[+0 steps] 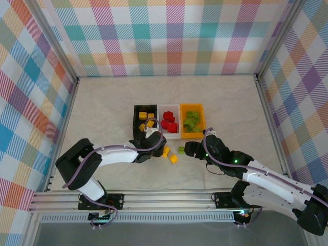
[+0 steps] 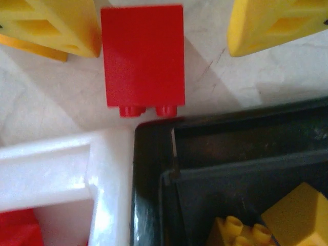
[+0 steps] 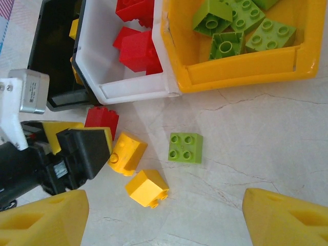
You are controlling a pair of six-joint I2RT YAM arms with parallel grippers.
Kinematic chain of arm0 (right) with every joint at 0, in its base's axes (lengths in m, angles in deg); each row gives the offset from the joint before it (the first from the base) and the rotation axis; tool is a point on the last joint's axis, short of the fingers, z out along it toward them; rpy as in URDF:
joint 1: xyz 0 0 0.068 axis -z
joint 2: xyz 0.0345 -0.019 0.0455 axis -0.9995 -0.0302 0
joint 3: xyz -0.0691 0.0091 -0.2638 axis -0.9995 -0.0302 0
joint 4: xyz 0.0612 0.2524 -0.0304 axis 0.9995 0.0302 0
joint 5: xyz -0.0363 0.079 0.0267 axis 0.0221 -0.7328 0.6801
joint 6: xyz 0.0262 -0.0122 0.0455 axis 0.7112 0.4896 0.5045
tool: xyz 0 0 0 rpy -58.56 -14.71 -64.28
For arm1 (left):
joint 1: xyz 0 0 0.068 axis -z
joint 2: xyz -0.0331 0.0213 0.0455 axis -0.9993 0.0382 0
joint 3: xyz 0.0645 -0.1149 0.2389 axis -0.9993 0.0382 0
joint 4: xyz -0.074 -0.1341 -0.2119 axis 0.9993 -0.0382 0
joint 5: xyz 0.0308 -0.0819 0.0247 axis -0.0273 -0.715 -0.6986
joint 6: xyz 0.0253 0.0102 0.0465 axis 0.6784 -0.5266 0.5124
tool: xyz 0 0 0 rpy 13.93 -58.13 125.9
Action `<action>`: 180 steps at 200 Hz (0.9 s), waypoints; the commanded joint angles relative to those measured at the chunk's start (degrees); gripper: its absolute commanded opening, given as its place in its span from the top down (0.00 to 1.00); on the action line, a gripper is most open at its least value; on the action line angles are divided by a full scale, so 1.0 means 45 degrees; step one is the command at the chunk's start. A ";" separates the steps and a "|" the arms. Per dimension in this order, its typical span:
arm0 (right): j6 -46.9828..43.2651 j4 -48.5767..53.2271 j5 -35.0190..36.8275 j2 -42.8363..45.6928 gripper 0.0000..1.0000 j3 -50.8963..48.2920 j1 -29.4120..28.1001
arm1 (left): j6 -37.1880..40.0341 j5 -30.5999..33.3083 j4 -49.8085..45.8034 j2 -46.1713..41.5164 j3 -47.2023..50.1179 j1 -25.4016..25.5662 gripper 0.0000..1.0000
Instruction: Sort the legos into containers by color
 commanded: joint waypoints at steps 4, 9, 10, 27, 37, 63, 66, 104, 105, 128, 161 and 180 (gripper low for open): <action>0.0161 0.0238 0.0230 0.0351 0.21 0.0160 -0.0029 | 0.0280 0.0404 0.0348 0.0571 -0.0298 -0.0195 0.44; 0.0157 0.0254 0.0242 0.0393 0.21 0.0174 -0.0029 | 0.0259 0.0376 0.0386 0.0564 -0.0290 -0.0208 0.47; 0.0159 0.0265 0.0245 0.0394 0.21 0.0166 -0.0029 | 0.0255 0.0363 0.0391 0.0559 -0.0289 -0.0210 0.48; 0.0171 0.0334 0.0295 0.0487 0.21 0.0112 -0.0029 | 0.0176 0.0308 0.0380 0.0291 -0.0162 -0.0150 0.58; 0.0185 0.0320 0.0361 0.0523 0.21 0.0047 -0.0029 | 0.0112 0.0311 0.0309 -0.0016 -0.0070 -0.0057 0.62; 0.0259 0.0171 0.0390 0.0591 0.21 -0.0121 -0.0026 | -0.0137 0.0545 -0.0460 -0.1317 -0.0001 0.0448 0.69; 0.0269 0.0160 0.0392 0.0595 0.21 -0.0133 -0.0028 | -0.0167 0.0545 -0.0549 -0.1525 -0.0040 0.0527 0.69; 0.0374 -0.0033 0.0423 0.0535 0.21 -0.0390 -0.0013 | 0.0097 0.0466 -0.2340 -0.2054 -0.2476 0.0806 0.69; 0.0375 -0.0035 0.0423 0.0523 0.21 -0.0399 -0.0021 | 0.0105 0.0467 -0.2408 -0.1990 -0.2573 0.0795 0.69; 0.0374 0.0010 0.0452 0.0421 0.21 -0.0408 -0.0028 | 0.0587 0.0471 -0.3105 -0.0141 -0.4844 0.0256 0.68; 0.0228 0.0215 0.0306 0.0284 0.21 -0.0421 -0.0011 | 0.0619 -0.0046 -0.3757 0.2247 -0.7300 -0.0823 0.65; -0.0012 0.0121 0.0174 -0.0111 0.21 -0.0433 -0.0028 | 0.0712 -0.0084 -0.3958 0.2948 -0.8153 -0.1068 0.61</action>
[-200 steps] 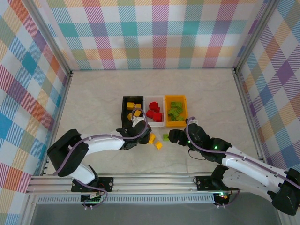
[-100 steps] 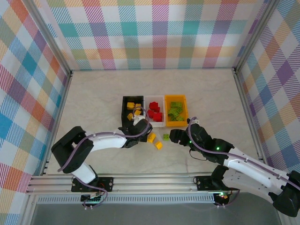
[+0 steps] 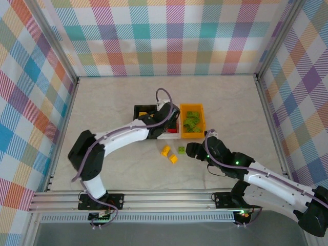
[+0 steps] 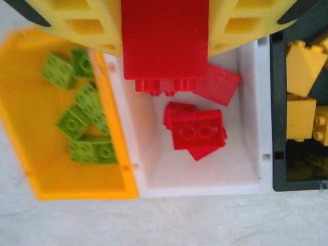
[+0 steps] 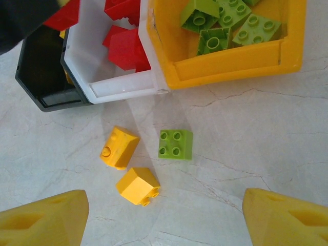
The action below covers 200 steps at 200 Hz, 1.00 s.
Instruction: Sort the legos into containers by color
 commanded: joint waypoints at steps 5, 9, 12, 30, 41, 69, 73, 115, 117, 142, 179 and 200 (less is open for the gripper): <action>-0.0189 -0.0025 -0.0047 -0.0619 0.21 -0.0078 -0.0030 | 0.0364 -0.0197 -0.1322 0.0921 -0.1156 -0.0437 0.59; -0.0189 -0.0015 -0.0040 -0.0774 0.21 -0.0055 -0.0029 | 0.0391 -0.0224 -0.1410 0.1031 -0.1328 -0.0468 0.56; -0.0162 -0.0043 -0.0064 -0.0962 0.21 -0.0040 -0.0029 | 0.0414 -0.0234 -0.1463 0.1111 -0.1465 -0.0474 0.53; 0.0020 -0.0523 -0.0093 -0.1873 0.21 -0.0017 -0.0029 | 0.0443 -0.0390 -0.1952 0.1188 -0.2327 -0.0489 0.31; 0.0101 -0.0975 -0.0133 -0.2431 0.21 0.0015 -0.0029 | 0.0443 -0.0659 -0.2128 0.0789 -0.2661 -0.0466 0.22; 0.0109 -0.1926 -0.0119 -0.4225 0.21 0.0545 -0.0029 | 0.0508 -0.1208 -0.1872 -0.1433 -0.2214 -0.0136 0.08; 0.0087 -0.2043 -0.0128 -0.4515 0.22 0.0699 -0.0029 | 0.0513 -0.1247 -0.1811 -0.1793 -0.2034 -0.0059 0.07; 0.0047 -0.2317 0.0092 -0.7197 0.25 0.2069 -0.0029 | -0.0154 -0.1273 -0.1273 -0.5556 0.1773 0.0899 0.01; 0.0060 -0.2316 0.0096 -0.7292 0.25 0.2125 -0.0024 | -0.0229 -0.1257 -0.1256 -0.5732 0.2074 0.0909 0.00; 0.0137 -0.1952 0.0239 -0.8528 0.28 0.2783 -0.0029 | -0.1042 -0.0796 -0.1411 -0.7733 0.4586 0.0972 0.00; 0.0313 -0.1473 0.0209 -0.9927 0.37 0.3391 -0.0034 | -0.2027 -0.0090 -0.2281 -0.9888 0.6825 0.0972 0.00; 0.0377 -0.1281 0.0312 -1.0330 0.47 0.3636 -0.0009 | -0.2308 0.0175 -0.2457 -1.0802 0.7721 0.0971 0.00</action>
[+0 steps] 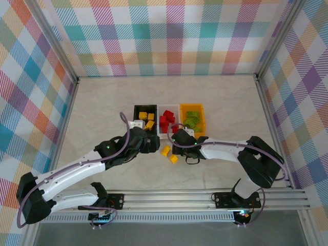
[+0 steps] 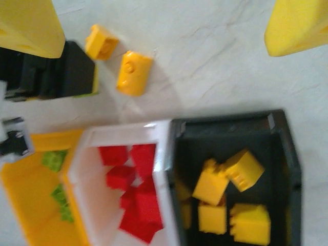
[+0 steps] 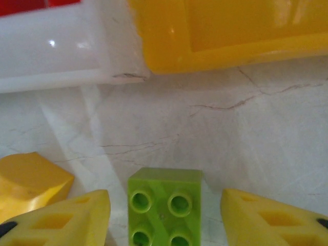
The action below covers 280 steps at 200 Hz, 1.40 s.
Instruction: Sort the legos into containers by color
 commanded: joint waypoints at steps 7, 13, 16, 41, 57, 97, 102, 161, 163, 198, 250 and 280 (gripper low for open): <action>0.0227 0.0569 0.0292 -0.0430 0.51 0.0548 -0.0009 | -0.0745 0.0686 -0.0344 -0.1320 0.0904 -0.0040 0.00; 0.0252 0.0623 0.0312 -0.0442 0.54 0.0568 -0.0009 | -0.0746 0.0688 -0.0344 -0.1450 0.1044 -0.0030 0.00; 0.0247 0.0625 0.0331 -0.0440 0.56 0.0552 -0.0009 | -0.0743 0.0692 -0.0358 -0.1486 0.1093 -0.0039 0.00; 0.0218 0.0649 0.0434 0.0062 0.65 0.0267 -0.0009 | -0.0784 0.0778 -0.0562 -0.1522 0.1306 -0.0029 0.00; -0.0044 0.0679 0.0375 0.0958 0.68 0.0092 -0.0009 | -0.0791 0.0724 -0.0364 -0.1532 0.1496 -0.0039 0.00; -0.1385 0.1968 0.1044 0.3839 0.70 0.0588 0.0616 | -0.0460 0.0324 0.0471 -0.1000 0.1767 -0.0037 0.00; -0.1492 0.2049 0.0883 0.3969 0.70 0.0693 0.0942 | -0.0441 0.0276 0.0518 -0.0882 0.1767 -0.0035 0.00; -0.2764 0.2119 -0.0604 0.1452 0.67 0.3395 0.3914 | -0.0153 -0.0036 0.1095 -0.0012 0.1727 -0.0027 0.00; -0.2816 0.2143 -0.0602 0.1350 0.66 0.3531 0.3940 | -0.0117 -0.0082 0.1130 0.0032 0.1727 -0.0032 0.00; -0.3533 0.2930 -0.0946 0.0009 0.29 0.5450 0.4086 | 0.0723 -0.1002 0.2100 0.1772 0.1382 -0.0033 0.00; -0.3326 0.2279 -0.0855 0.2978 0.24 0.2824 0.2779 | 0.1778 -0.1737 0.3465 0.5491 -0.0204 0.0019 0.13; -0.2512 0.2081 -0.0690 0.4719 0.24 0.0915 0.2171 | 0.2264 -0.1930 0.3894 0.6785 -0.0962 0.0058 0.18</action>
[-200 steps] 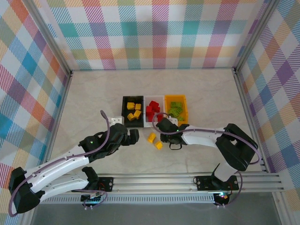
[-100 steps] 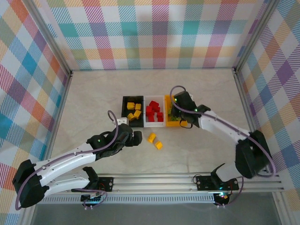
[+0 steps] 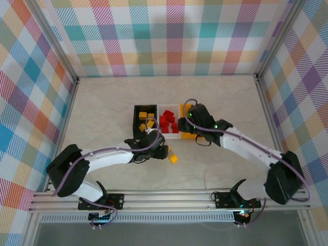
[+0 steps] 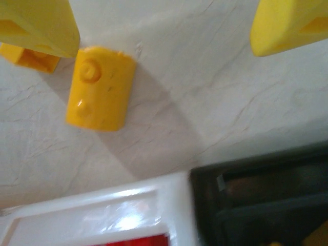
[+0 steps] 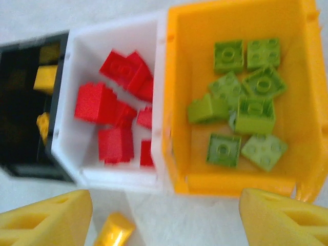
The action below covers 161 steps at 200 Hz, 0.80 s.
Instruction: Sort the legos into containers by color
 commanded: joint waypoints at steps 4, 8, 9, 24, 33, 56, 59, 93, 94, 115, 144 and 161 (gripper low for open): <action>0.0738 -0.0044 0.0086 0.1284 0.24 -0.1499 -0.0387 | 0.0783 -0.0383 0.0723 0.0792 -0.0794 0.0053 0.19; 0.0845 -0.0071 0.0031 0.1491 0.24 -0.1690 -0.0424 | 0.0805 -0.0412 0.0714 0.0949 -0.0879 0.0053 0.21; 0.0874 -0.0092 0.0028 0.1535 0.24 -0.1722 -0.0437 | 0.0807 -0.0415 0.0714 0.0997 -0.0904 0.0053 0.21; 0.1239 -0.0065 0.0077 0.2386 0.24 -0.2472 -0.0616 | 0.0812 -0.0505 0.0655 0.1622 -0.1164 0.0053 0.29; 0.1437 0.0050 0.0170 0.2887 0.24 -0.2847 -0.0746 | 0.0750 -0.0595 0.0682 0.1931 -0.1231 0.0068 0.33; 0.1989 0.0345 0.0422 0.4119 0.24 -0.3730 -0.0900 | 0.0618 -0.0691 0.0831 0.2365 -0.1186 0.0160 0.41; 0.2028 0.0389 0.0433 0.4258 0.24 -0.3815 -0.0916 | 0.0597 -0.0693 0.0831 0.2407 -0.1184 0.0179 0.41; 0.2270 0.0560 0.0600 0.5130 0.23 -0.4253 -0.0928 | 0.0545 -0.0324 0.0641 0.2661 -0.1100 0.0402 0.43; 0.2270 0.0575 0.0596 0.5122 0.23 -0.4244 -0.0923 | 0.0530 -0.0312 0.0629 0.2673 -0.1103 0.0403 0.43; 0.2246 0.0648 0.0641 0.5075 0.23 -0.4219 -0.0919 | 0.0391 -0.0038 0.0557 0.2751 -0.0920 0.0463 0.44; 0.2251 0.0601 0.0686 0.5018 0.23 -0.4214 -0.0919 | 0.0140 0.0096 0.0521 0.2353 -0.0566 0.0483 0.68; 0.2166 0.0560 0.0651 0.4937 0.23 -0.4177 -0.0919 | -0.0296 0.0437 0.0334 0.1382 -0.0203 0.0483 0.73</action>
